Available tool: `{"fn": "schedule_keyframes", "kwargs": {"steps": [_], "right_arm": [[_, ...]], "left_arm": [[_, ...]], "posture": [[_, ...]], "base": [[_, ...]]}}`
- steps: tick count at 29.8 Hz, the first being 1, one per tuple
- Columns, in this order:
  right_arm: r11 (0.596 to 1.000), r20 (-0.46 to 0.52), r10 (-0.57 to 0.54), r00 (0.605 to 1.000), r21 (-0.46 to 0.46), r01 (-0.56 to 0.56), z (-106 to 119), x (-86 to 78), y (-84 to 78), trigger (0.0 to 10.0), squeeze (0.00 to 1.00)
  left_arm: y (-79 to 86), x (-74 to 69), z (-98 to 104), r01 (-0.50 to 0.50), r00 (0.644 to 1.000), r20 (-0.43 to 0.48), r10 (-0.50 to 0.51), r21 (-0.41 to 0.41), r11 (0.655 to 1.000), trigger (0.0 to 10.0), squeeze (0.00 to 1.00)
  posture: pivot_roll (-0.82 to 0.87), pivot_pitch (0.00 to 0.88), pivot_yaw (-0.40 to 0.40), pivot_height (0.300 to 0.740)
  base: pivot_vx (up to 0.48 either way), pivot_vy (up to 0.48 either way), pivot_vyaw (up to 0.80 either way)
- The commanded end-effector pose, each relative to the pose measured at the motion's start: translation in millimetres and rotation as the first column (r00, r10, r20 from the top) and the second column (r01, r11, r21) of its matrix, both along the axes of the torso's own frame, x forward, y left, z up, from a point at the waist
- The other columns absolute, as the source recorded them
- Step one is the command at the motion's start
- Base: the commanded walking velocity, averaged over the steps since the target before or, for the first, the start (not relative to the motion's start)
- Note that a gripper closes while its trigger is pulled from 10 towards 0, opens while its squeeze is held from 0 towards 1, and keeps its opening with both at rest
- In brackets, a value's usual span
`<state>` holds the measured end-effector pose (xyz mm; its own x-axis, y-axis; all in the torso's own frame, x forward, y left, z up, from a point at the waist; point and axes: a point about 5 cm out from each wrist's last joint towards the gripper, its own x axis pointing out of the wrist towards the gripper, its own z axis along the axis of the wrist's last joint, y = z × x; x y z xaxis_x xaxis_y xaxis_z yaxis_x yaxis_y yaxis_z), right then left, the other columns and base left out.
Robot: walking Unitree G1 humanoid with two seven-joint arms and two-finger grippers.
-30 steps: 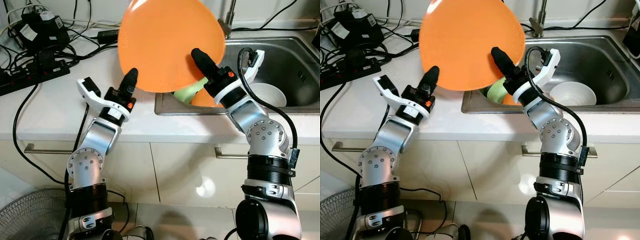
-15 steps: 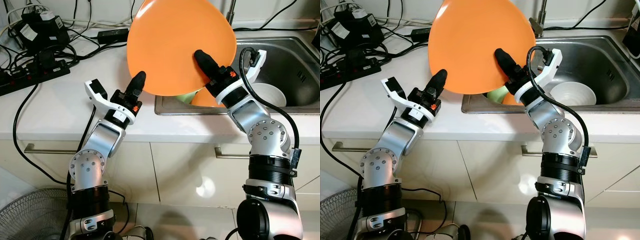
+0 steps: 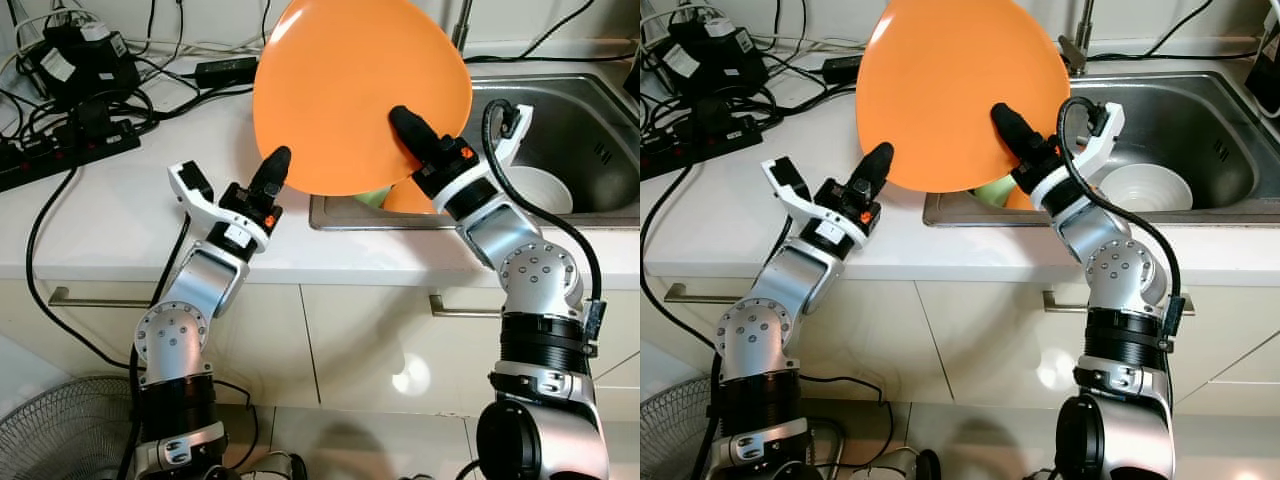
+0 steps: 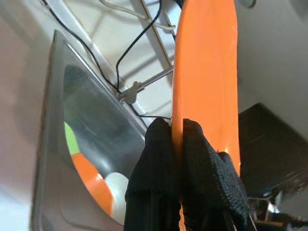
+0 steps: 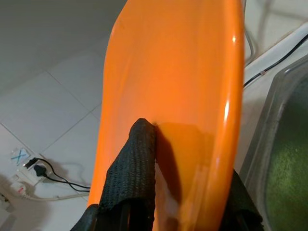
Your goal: Kitchen organization
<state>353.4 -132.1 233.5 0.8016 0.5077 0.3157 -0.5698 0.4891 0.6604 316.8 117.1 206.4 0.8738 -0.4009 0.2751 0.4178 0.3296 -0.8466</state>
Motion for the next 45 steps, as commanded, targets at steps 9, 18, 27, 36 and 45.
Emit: {"fn": "schedule_keyframes", "kwargs": {"steps": [9,18,27,36,45], "right_arm": [[1.000,0.017,0.024,1.000,-0.018,-0.023,6.0,-0.2,11.0,0.0,0.00],[1.000,-0.003,-0.007,1.000,0.002,0.007,5.5,1.9,10.8,0.0,0.00],[0.983,-0.048,-0.184,0.982,0.001,0.184,4.7,13.5,-4.3,0.0,0.00],[0.896,-0.048,-0.440,0.897,-0.098,0.434,1.1,24.0,-33.6,0.0,0.00],[0.809,0.073,-0.562,0.824,-0.157,0.566,18.3,22.9,-52.7,0.0,0.00]], "left_arm": [[-11.3,-1.6,2.1,0.032,0.999,0.007,-0.033,0.111,0.993,10.0,1.00],[-22.6,-4.3,7.4,-0.028,0.992,0.125,-0.020,0.374,0.927,10.0,1.00],[-27.1,-5.9,13.9,-0.074,0.979,0.201,-0.023,0.462,0.884,10.0,1.00],[-11.9,0.0,14.0,-0.260,0.948,0.305,0.088,0.589,0.765,10.0,0.00],[2.6,5.3,19.3,-0.400,0.905,0.381,0.192,0.601,0.692,10.0,0.00]], "posture": [[-0.06,0.050,0.101,0.740],[-0.06,0.045,0.103,0.740],[-0.06,0.042,0.106,0.740],[-0.05,0.038,0.108,0.740],[-0.06,0.043,0.116,0.740]], "base": [[0.000,0.000,0.00],[0.000,0.000,0.00],[0.000,0.000,0.00],[0.000,0.000,0.00],[0.000,0.000,0.00]]}}
